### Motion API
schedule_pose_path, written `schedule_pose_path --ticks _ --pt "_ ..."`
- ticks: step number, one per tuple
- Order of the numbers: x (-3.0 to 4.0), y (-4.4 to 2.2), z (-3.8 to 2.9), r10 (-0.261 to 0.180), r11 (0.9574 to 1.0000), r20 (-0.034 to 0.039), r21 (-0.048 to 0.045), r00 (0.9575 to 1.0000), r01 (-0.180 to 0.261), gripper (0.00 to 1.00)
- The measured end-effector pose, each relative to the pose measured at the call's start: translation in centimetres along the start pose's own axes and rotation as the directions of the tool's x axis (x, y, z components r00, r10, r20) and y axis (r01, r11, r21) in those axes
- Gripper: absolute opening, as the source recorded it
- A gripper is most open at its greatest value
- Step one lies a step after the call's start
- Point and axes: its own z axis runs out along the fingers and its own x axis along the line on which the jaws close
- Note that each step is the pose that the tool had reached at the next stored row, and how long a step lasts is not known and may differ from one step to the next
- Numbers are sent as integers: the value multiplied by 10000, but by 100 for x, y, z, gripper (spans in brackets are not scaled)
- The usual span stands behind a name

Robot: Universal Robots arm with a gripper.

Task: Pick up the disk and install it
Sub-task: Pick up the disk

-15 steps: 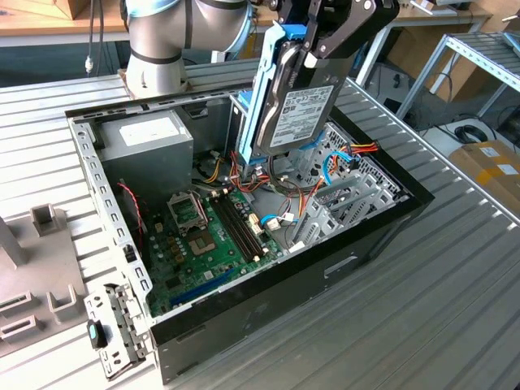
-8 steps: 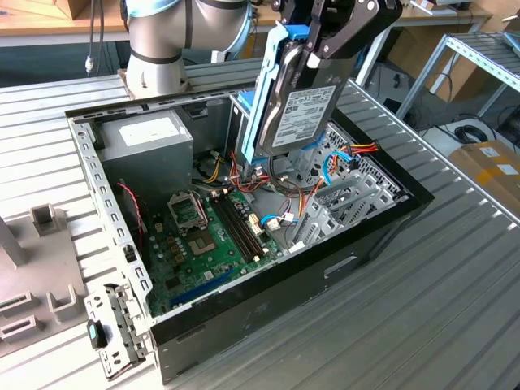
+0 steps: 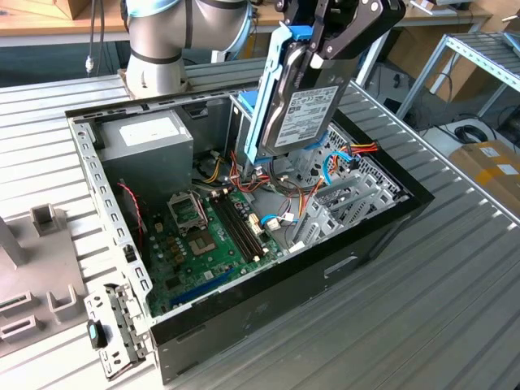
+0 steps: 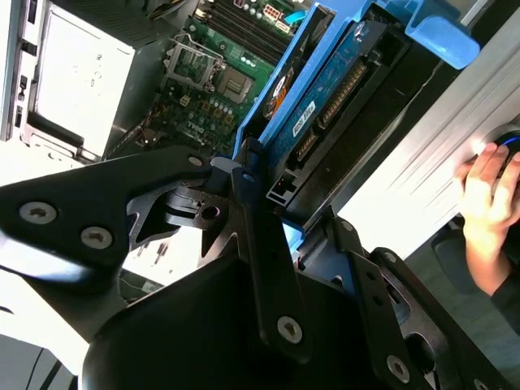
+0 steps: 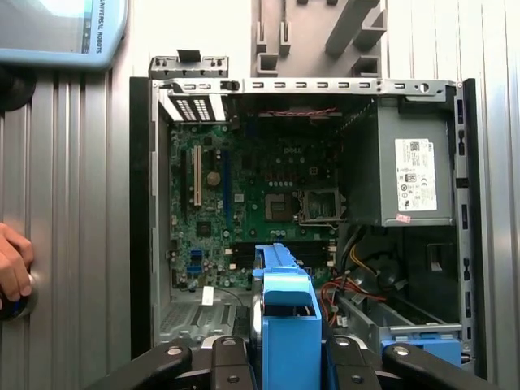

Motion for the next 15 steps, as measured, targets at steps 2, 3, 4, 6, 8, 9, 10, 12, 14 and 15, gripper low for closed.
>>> schedule_pose_path --ticks 2,3,4,6,8,9,10,12,14,15 --pt "2 -8 1 0 10000 0 0 10000 0 37" --pt "3 -11 1 1 10000 0 0 10000 -1 37" --pt "4 -16 1 0 10000 -1 0 10000 0 37" --pt "6 -23 1 0 10000 -1 0 10000 0 37" --pt "9 -34 2 0 10000 -1 0 10000 0 37" --pt "10 -38 2 1 10000 -2 0 10000 -1 37" --pt "11 -42 3 0 10000 -2 0 10000 0 37" --pt "13 -52 3 1 10000 -2 0 10000 -1 37" --pt "15 -61 3 0 10000 -2 0 10000 0 37" --pt "16 -66 4 1 10000 -2 0 10000 -1 37"
